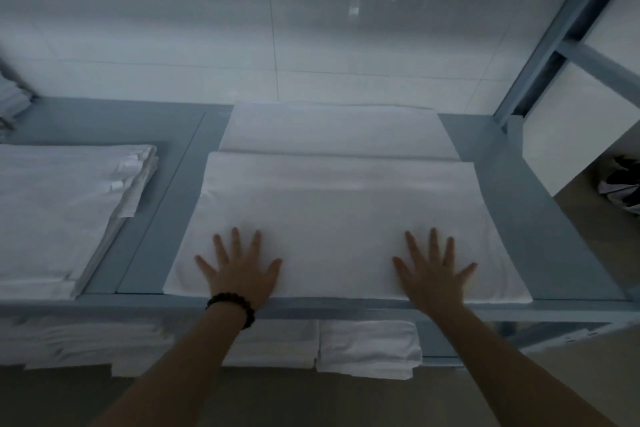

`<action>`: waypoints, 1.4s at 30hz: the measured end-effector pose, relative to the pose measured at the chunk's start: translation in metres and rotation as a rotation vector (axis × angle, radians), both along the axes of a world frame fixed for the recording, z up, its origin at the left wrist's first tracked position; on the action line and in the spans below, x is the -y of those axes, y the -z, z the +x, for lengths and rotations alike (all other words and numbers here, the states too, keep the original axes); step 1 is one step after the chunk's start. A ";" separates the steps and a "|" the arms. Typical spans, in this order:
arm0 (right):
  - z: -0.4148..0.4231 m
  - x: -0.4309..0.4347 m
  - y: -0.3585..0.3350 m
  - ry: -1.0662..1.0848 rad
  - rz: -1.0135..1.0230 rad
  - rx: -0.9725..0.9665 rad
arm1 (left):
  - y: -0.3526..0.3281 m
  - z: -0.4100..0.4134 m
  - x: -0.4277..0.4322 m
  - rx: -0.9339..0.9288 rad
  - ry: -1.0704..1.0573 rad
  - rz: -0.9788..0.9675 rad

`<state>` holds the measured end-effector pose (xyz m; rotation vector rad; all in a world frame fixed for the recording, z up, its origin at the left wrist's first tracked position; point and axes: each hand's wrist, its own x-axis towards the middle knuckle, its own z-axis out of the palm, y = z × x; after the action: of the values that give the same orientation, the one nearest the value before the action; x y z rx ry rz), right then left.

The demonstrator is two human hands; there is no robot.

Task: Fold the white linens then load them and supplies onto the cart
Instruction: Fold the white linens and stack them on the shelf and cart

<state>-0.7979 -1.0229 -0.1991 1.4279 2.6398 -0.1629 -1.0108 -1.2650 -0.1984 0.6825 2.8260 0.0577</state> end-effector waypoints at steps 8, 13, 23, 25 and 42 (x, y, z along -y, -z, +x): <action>-0.031 0.079 0.020 -0.292 0.037 -0.041 | 0.023 0.063 -0.035 0.012 0.177 0.005; 0.016 0.032 0.022 -0.148 0.070 -0.069 | 0.028 0.023 0.005 -0.029 0.062 0.015; 0.073 -0.010 0.008 0.032 -0.017 -0.008 | 0.019 -0.005 0.044 0.002 -0.068 -0.012; 0.066 -0.011 0.003 0.062 -0.051 0.035 | 0.012 -0.001 0.037 0.014 -0.103 -0.017; 0.027 0.003 0.008 -0.311 -0.056 0.037 | 0.016 0.012 0.007 0.093 0.164 -0.075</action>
<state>-0.7712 -1.0258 -0.2072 0.9769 2.7584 -0.1726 -0.9987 -1.2722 -0.2146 0.8674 2.6597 -0.0427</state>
